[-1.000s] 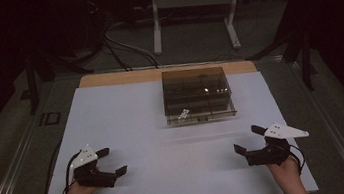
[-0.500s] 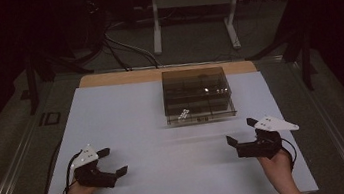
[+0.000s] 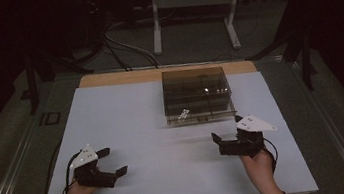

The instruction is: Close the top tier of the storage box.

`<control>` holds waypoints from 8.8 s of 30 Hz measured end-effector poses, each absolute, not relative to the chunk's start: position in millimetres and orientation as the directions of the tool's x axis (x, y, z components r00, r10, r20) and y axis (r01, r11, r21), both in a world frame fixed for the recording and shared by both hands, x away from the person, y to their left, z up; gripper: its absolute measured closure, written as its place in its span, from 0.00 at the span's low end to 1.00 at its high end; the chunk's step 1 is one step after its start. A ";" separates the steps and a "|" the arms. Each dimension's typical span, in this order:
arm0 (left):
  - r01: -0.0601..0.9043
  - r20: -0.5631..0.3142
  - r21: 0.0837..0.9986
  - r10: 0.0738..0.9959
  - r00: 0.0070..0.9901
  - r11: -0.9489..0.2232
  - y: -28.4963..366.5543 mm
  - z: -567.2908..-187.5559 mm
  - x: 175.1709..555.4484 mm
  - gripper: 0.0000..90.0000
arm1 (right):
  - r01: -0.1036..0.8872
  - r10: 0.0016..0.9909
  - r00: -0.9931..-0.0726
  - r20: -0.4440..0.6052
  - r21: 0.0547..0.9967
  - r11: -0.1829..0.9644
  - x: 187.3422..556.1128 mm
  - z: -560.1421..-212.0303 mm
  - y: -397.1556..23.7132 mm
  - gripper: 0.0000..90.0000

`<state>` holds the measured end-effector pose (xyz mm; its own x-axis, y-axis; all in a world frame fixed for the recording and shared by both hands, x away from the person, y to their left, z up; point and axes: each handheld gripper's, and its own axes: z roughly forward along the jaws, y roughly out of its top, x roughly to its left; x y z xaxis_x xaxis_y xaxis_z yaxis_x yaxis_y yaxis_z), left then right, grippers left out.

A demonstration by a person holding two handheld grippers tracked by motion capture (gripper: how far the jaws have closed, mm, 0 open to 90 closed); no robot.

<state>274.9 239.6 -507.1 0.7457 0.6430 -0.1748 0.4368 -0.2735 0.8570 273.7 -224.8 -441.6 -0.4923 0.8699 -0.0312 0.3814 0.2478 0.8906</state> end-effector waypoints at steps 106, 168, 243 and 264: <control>0.427 -0.177 0.864 0.632 0.755 -0.268 240.2 -504.0 273.1 0.01 | 0.502 0.915 -0.401 -0.036 0.827 0.253 311.9 -464.0 -191.7 1.00; 0.425 -0.170 0.862 0.631 0.757 -0.277 239.5 -504.5 273.0 0.01 | 0.529 0.922 -0.384 -0.048 0.807 0.262 339.1 -469.3 -187.0 1.00; 0.424 -0.170 0.862 0.631 0.757 -0.276 240.1 -504.2 272.9 0.01 | 0.534 0.936 -0.350 -0.050 0.810 0.243 373.0 -466.2 -180.5 1.00; 0.424 -0.171 0.863 0.632 0.756 -0.275 240.5 -503.9 272.7 0.01 | 0.541 0.941 -0.333 -0.067 0.803 0.249 385.1 -469.5 -180.2 1.00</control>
